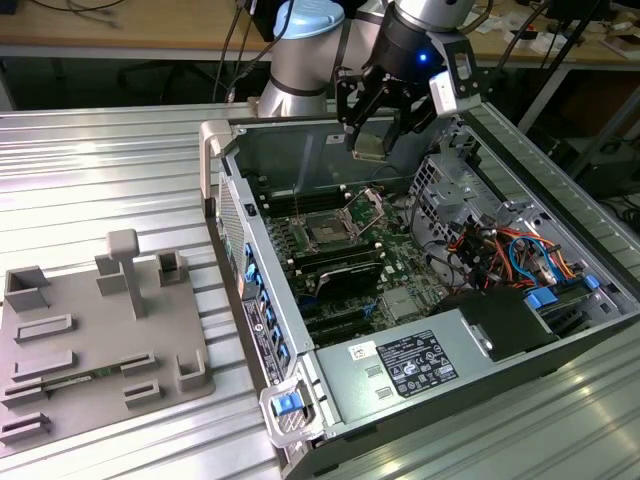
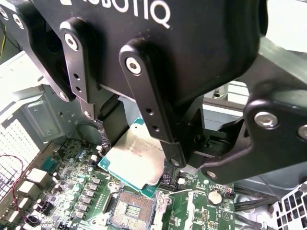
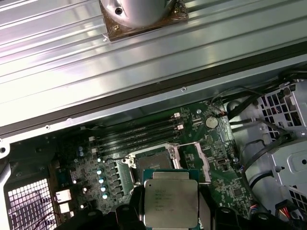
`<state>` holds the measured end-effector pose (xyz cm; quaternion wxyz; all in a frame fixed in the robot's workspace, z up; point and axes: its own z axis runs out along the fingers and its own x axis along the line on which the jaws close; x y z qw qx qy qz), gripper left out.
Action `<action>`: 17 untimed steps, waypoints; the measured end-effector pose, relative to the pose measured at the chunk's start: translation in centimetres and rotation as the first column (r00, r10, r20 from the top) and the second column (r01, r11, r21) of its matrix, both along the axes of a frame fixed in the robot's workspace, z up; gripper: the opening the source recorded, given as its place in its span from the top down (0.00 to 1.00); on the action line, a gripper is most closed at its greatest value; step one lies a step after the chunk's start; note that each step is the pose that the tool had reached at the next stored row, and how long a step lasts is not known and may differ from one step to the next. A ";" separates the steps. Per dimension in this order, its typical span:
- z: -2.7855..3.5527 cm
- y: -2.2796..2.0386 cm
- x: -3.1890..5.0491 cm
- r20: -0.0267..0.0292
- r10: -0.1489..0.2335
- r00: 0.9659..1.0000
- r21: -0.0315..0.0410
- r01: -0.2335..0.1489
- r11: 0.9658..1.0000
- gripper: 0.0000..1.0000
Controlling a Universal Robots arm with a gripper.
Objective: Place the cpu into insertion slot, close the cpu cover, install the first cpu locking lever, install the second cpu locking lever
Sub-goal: 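Place the cpu into insertion slot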
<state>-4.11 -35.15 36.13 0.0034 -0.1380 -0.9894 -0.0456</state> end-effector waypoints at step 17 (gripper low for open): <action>-0.01 0.00 -0.16 0.000 -0.069 0.998 0.000 0.069 0.998 0.45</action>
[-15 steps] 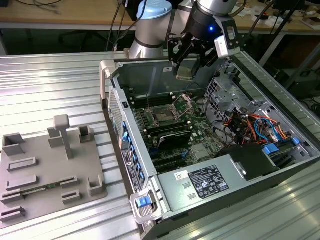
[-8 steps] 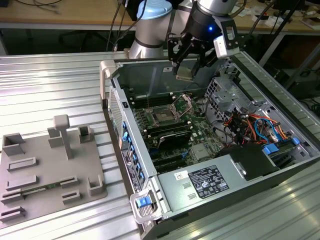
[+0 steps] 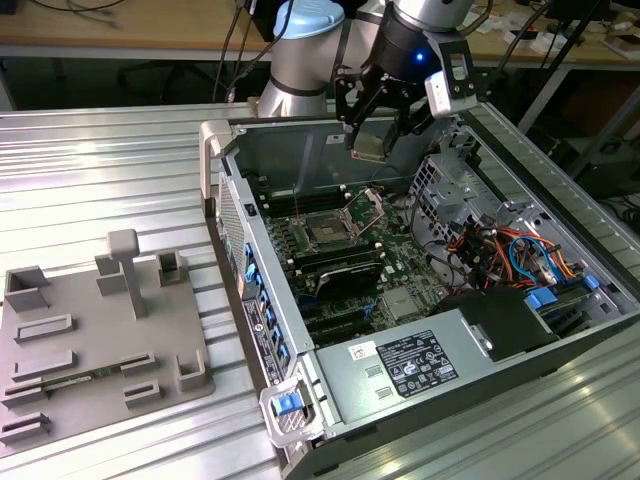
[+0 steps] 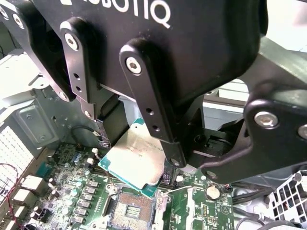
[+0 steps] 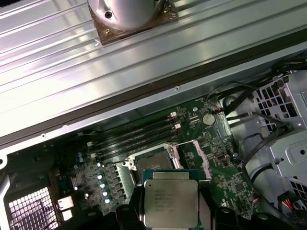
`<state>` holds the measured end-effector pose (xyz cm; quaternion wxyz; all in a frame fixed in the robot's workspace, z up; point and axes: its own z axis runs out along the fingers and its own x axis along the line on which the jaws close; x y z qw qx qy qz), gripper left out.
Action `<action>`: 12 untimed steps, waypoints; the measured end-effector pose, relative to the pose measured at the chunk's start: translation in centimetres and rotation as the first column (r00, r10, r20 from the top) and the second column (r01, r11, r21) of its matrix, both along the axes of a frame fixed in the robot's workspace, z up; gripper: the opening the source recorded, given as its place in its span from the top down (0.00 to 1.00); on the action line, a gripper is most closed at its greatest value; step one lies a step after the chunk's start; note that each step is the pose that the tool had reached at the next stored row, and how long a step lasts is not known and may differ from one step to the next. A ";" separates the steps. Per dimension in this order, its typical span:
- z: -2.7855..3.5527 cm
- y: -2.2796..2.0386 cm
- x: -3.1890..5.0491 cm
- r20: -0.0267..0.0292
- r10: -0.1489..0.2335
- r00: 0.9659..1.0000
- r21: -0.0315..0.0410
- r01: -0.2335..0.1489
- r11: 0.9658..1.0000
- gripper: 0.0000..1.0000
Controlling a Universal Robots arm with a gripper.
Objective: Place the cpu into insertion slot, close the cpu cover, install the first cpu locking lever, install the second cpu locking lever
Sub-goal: 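Place the cpu into insertion slot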
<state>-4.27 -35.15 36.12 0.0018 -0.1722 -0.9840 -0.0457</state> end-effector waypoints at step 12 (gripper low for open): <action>-0.01 0.00 -0.18 0.000 -0.084 0.997 0.000 0.084 0.997 0.45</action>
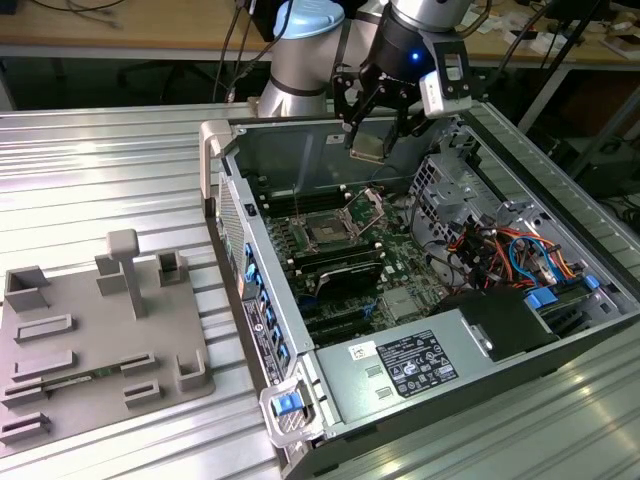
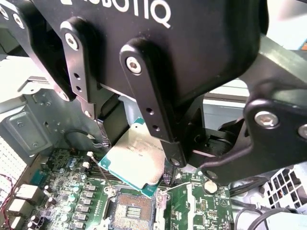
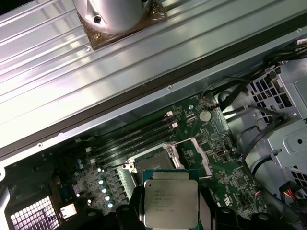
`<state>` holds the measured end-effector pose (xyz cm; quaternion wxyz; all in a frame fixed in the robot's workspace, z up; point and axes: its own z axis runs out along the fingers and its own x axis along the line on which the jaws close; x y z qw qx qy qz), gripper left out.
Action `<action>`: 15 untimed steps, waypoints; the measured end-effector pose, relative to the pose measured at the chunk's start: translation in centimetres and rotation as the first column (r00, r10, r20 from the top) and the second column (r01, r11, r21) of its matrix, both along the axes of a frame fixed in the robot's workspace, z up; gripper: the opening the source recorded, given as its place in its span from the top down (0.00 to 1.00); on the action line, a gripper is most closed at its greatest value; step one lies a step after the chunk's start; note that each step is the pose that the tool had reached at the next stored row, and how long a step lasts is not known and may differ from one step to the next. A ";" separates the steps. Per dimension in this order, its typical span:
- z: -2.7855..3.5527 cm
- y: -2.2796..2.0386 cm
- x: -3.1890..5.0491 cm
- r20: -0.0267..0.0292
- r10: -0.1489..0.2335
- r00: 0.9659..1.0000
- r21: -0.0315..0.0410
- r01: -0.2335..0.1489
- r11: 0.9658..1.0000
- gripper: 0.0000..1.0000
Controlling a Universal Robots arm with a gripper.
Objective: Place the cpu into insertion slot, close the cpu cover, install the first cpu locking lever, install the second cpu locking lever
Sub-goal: 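Place the cpu into insertion slot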
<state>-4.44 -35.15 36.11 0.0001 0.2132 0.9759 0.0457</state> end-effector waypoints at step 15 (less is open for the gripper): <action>-0.05 0.00 -0.06 0.000 -0.052 0.999 0.000 0.052 0.999 0.45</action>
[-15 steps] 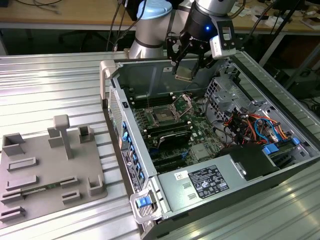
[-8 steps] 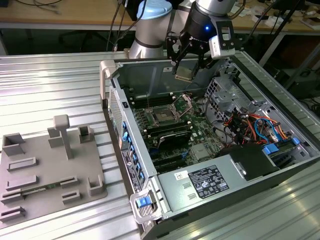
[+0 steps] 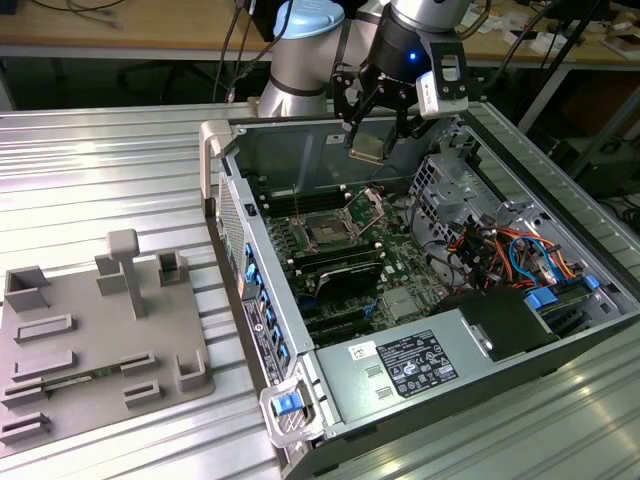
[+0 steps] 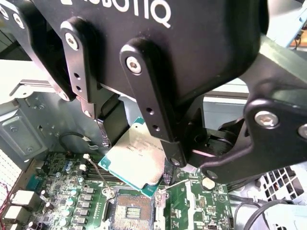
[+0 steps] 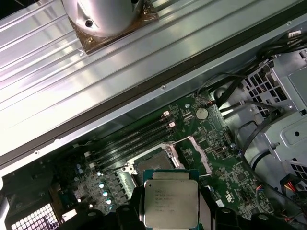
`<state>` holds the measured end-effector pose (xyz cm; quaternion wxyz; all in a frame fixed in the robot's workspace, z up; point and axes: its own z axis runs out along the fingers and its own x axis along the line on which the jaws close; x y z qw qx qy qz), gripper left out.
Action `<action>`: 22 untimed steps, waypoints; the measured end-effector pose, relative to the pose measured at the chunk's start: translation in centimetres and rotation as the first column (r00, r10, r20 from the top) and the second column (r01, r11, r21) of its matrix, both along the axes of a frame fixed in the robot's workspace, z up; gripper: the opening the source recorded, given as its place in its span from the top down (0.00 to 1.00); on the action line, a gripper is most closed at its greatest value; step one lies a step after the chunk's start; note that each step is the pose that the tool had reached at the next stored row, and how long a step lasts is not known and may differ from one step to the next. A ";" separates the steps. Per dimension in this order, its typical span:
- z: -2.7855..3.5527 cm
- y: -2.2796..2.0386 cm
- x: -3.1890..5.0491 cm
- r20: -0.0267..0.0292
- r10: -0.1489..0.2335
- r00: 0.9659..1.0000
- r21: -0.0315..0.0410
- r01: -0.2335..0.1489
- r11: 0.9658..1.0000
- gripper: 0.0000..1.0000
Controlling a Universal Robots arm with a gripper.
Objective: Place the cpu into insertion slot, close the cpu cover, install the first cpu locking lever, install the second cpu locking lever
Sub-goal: 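Place the cpu into insertion slot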
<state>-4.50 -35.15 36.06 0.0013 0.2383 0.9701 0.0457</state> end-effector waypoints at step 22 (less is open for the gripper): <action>-0.02 0.00 -0.06 0.000 -0.077 0.997 0.000 0.077 0.997 0.45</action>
